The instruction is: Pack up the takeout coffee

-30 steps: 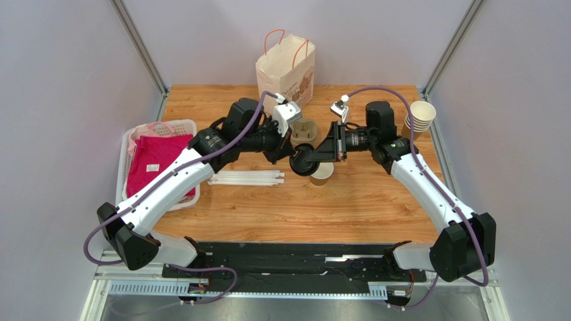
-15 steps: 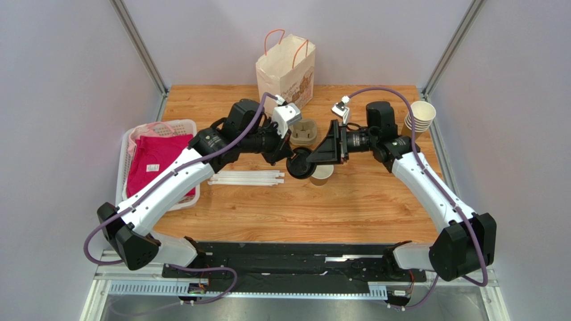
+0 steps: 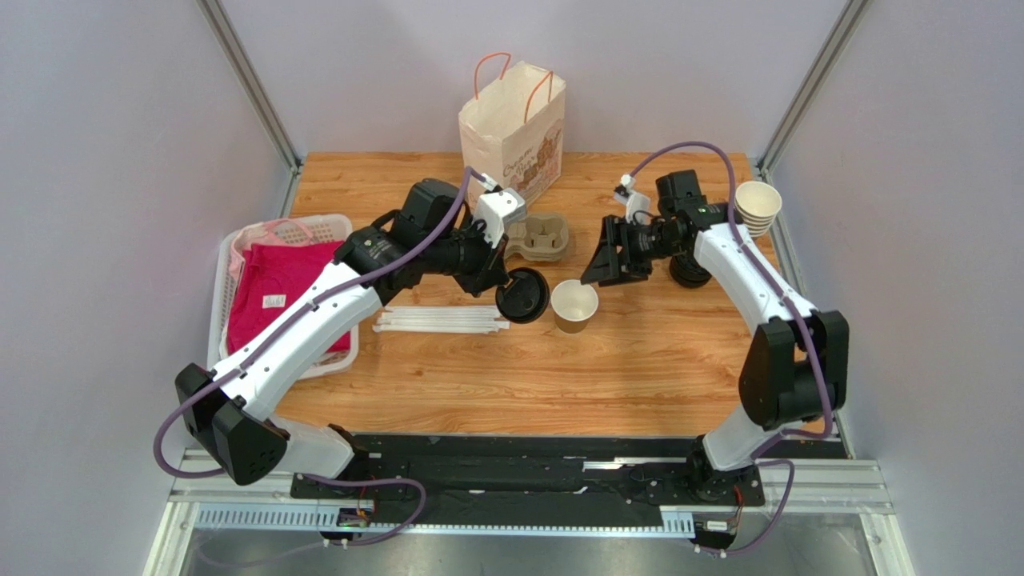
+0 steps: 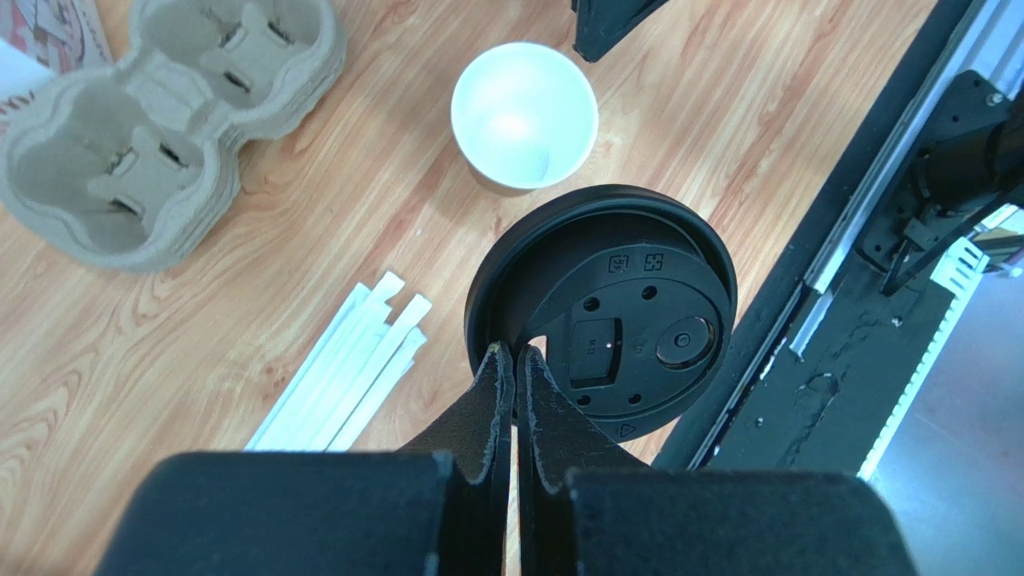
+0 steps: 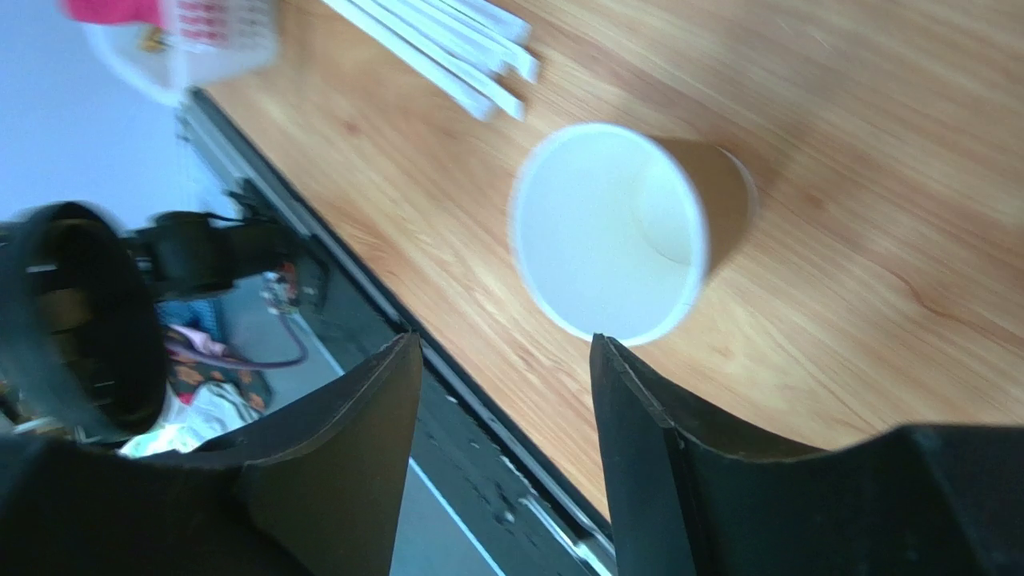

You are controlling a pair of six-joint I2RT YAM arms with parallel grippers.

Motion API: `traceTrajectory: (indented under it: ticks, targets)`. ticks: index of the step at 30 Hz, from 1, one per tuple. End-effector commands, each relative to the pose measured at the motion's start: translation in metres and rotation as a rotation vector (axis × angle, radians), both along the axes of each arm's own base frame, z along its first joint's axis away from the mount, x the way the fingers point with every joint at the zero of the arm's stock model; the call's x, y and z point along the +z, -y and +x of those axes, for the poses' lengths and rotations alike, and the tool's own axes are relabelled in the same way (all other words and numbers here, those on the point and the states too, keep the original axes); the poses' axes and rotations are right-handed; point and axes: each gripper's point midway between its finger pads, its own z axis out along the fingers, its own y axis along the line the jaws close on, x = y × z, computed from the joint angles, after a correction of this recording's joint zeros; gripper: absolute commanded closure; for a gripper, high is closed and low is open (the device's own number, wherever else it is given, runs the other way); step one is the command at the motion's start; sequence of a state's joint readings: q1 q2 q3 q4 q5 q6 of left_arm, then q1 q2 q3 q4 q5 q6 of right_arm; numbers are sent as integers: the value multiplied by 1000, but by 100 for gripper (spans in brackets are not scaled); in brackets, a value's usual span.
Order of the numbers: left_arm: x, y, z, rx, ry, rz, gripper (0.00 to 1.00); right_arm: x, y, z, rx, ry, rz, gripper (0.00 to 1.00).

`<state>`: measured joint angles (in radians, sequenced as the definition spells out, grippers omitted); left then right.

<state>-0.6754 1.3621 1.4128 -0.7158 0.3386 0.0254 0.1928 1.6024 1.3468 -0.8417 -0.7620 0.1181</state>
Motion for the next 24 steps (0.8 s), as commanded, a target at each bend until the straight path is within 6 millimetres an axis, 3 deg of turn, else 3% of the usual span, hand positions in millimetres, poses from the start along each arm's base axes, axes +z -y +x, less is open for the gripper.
traceTrajectory:
  ticks: [1,6,10,12,20,22,24]
  targets:
    - [1,-4,-4,-17,11,-3,100,-28,23,12,37,38,-187,43]
    - [-1,-7,-3,-10,8,0,100,-43,31,33,31,66,-263,46]
    - [-4,-9,-1,-6,3,6,100,-50,28,39,49,63,-272,53]
    - [-6,-10,0,-5,0,13,100,-52,23,40,68,65,-272,57]
    - [-11,-13,0,-3,-3,26,100,-68,6,29,142,60,-315,58]
    - [-11,-14,0,-3,-3,26,100,-73,6,30,148,66,-343,62]
    - [-11,-14,1,-1,-1,27,100,-75,1,27,170,74,-361,73]
